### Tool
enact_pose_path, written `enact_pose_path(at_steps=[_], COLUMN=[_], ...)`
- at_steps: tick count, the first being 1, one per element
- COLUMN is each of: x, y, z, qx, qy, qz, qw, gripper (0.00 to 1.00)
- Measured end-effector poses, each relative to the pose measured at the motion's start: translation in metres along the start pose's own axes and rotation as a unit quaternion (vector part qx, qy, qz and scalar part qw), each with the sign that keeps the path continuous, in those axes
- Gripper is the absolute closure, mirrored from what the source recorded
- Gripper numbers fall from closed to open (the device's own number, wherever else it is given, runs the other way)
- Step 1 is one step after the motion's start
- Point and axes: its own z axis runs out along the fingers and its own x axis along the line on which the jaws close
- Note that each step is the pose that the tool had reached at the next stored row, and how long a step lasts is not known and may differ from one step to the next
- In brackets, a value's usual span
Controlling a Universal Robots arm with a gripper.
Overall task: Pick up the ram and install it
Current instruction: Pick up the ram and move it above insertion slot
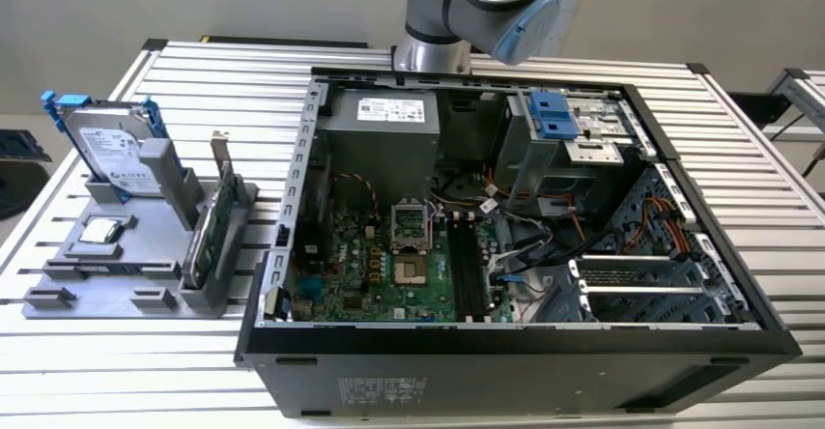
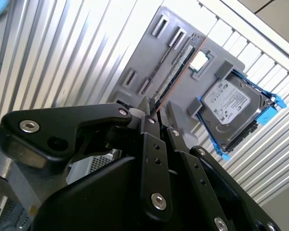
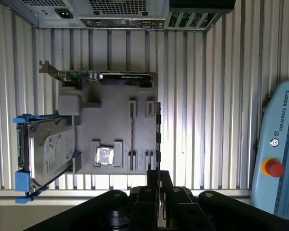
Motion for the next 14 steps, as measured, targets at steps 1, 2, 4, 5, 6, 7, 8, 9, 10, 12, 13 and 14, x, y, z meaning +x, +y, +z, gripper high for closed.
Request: enact_pose_path(at_steps=[1, 2, 4, 5, 6, 7, 8, 9, 10, 12, 13, 14], x=[0.0000, 0.0000, 0.0000, -0.0001, -0.0001, -0.0001, -0.0001, -0.0001, -0.0001, -0.0002, -0.0002, -0.0002], y=[0.0000, 0.0000, 0.0000, 0.0000, 0.0000, 0.0000, 0.0000, 0.0000, 0.0000, 0.0000, 0.0001, 0.0001], z=[-0.0010, -0.0021, -0.0041, -0.0052, -0.0064, -0.0075, -0.0085, -0.0096, -0.0107, -0.0131, -0.0142, -0.0153], qx=[0.0000, 0.0000, 0.0000, -0.0001, 0.0000, 0.0000, 0.0000, 0.0000, 0.0000, 0.0000, 0.0000, 0.0000], qy=[0.0000, 0.0000, 0.0000, 0.0001, 0.0000, 0.0000, 0.0000, 0.0000, 0.0000, 0.0000, 0.0000, 0.0001], qz=[0.000, 0.000, 0.000, 0.000, 0.000, 0.000, 0.000, 0.000, 0.000, 0.000, 0.000, 0.000], qw=[1.0000, 1.0000, 1.0000, 1.0000, 1.0000, 1.0000, 1.0000, 1.0000, 1.0000, 1.0000, 1.0000, 1.0000], gripper=[1.00, 1.00, 1.00, 1.00, 1.00, 1.00, 1.00, 1.00, 1.00, 1.00, 1.00, 1.00])
